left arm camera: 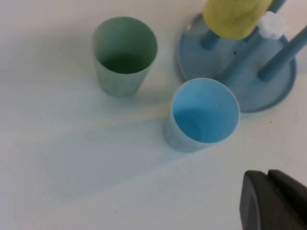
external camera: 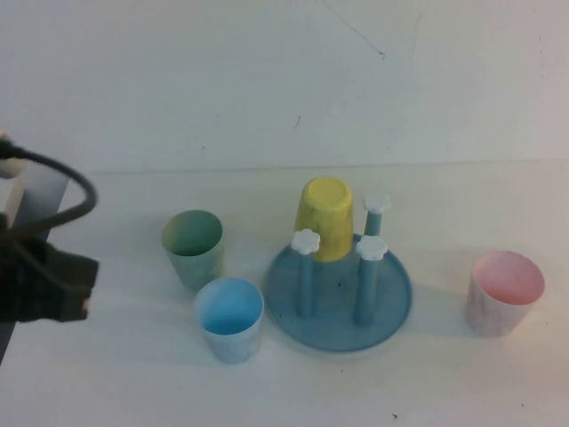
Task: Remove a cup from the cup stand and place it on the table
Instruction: Pick up the cup from the rack
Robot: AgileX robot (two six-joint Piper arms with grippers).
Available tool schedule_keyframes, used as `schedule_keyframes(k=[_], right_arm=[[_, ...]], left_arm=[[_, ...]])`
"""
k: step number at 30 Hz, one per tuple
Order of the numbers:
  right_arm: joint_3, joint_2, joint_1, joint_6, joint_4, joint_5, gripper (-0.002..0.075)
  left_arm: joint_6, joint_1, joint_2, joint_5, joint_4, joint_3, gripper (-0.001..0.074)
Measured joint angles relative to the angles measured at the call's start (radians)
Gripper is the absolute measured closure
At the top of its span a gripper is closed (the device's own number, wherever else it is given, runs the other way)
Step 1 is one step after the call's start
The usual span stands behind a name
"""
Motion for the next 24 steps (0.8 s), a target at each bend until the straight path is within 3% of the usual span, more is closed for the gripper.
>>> schedule_keyframes(k=[5,11,18,20,22,24], right_arm=[[0.017,0.000,0.000,-0.008,0.032,-0.007,0.0729],[0.017,0.000,0.000,-0.014,0.044,-0.021,0.0729],[0.017,0.000,0.000,-0.016,0.047,-0.021,0.0729],[0.017,0.000,0.000,-0.018,0.050,-0.025,0.0729],[0.017,0.000,0.000,-0.018,0.051,-0.030,0.0729],[0.017,0.000,0.000,-0.018,0.055,-0.031,0.0729]], left_arm=[[0.008,-0.157,0.205,0.010,0.035,-0.145,0.0738],[-0.185,-0.389,0.423,0.009,0.286,-0.349,0.0738],[-0.225,-0.454,0.653,0.026,0.289,-0.601,0.0729],[-0.204,-0.454,0.708,0.051,0.273,-0.669,0.0679],[-0.192,-0.454,0.769,0.083,0.252,-0.744,0.0582],[-0.183,-0.454,0.829,0.112,0.233,-0.812,0.0426]])
